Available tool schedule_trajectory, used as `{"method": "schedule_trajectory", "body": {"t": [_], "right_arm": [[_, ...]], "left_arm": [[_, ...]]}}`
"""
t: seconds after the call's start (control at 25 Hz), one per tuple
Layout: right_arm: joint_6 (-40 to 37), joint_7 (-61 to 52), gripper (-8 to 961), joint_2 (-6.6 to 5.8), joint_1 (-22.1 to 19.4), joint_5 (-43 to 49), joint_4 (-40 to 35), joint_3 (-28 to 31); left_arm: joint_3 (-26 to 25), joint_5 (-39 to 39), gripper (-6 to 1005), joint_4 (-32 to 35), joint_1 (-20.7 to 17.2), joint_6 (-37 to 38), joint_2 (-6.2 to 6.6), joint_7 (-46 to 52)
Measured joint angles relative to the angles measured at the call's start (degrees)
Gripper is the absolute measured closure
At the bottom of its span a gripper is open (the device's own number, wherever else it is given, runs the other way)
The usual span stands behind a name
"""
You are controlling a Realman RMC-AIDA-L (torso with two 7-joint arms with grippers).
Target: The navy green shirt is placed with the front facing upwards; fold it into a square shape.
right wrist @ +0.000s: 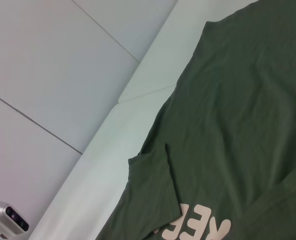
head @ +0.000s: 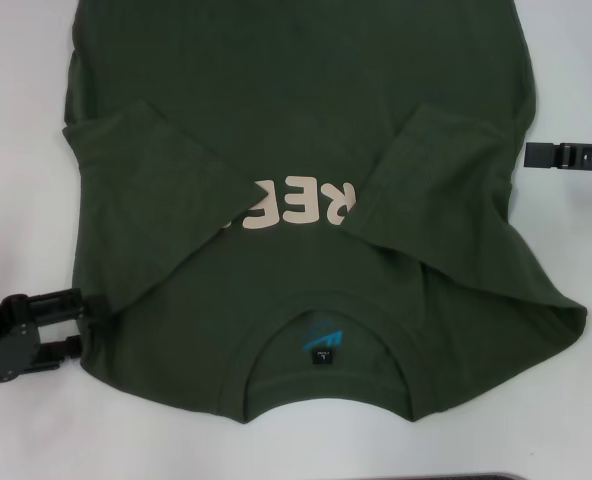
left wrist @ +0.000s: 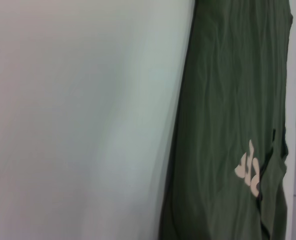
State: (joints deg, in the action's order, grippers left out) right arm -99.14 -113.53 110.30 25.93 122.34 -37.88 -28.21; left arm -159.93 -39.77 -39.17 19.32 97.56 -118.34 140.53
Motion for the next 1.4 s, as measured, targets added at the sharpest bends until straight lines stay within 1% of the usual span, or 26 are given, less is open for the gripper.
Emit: {"method": "schedule_trajectory", "body": {"t": [0.16, 0.28, 0.52, 0.6, 0.84, 0.96, 1.04, 1.12, 1.16, 1.28, 1.4], "right_arm": [[0.03, 0.0, 136, 0.0, 0.0, -0.06, 0.0, 0.0], [0.0, 0.0, 135, 0.0, 0.08, -0.09, 0.0, 0.0], [-0.03, -0.02, 135, 0.0, -0.05, -0.09, 0.0, 0.38], [-0.02, -0.02, 135, 0.0, -0.06, -0.1, 0.0, 0.62], [-0.02, -0.4, 135, 0.0, 0.11, 0.18, 0.0, 0.5], [-0.03, -1.43, 135, -0.2, 0.19, 0.96, 0.0, 0.09], [-0.29, -2.82, 136, -0.6, 0.27, 2.36, -0.11, 0.06], [-0.87, -5.09, 136, -1.37, 0.28, 4.31, -0.52, 0.03], [-1.15, -6.41, 136, -1.96, 0.26, 5.4, -0.72, 0.04], [-2.64, -10.75, 136, -4.26, 0.18, 9.93, -0.78, 0.02], [-6.25, -13.94, 136, -6.1, 0.15, 13.63, -0.8, 0.0]], "left_arm": [[2.8, 0.03, 184, -0.2, 0.23, -0.8, -0.13, 0.06], [3.49, 0.03, 189, -0.39, 0.59, -1.1, -0.24, -0.01], [3.47, 0.03, 381, -0.45, 0.74, -1.24, -0.13, 0.18], [3.3, 0.03, 622, -0.47, 0.61, -1.15, 0.02, 0.19], [3.34, 0.03, 853, -0.47, 0.3, -0.52, 0.43, 0.23], [3.53, 0.03, 902, -0.48, 0.29, 0.34, 0.72, -0.11], [3.55, 0.04, 935, -0.67, 0.3, 1.03, 0.81, -0.52], [3.53, 0.04, 935, -0.77, 0.32, 1.47, 0.89, -0.84], [3.52, 0.05, 935, -0.81, 0.33, 1.68, 0.95, -0.97], [3.56, 0.05, 935, -0.83, 0.42, 1.87, 1.1, -1.03], [3.27, -0.01, 935, -0.7, 0.54, 1.9, 1.12, -1.04]]}}
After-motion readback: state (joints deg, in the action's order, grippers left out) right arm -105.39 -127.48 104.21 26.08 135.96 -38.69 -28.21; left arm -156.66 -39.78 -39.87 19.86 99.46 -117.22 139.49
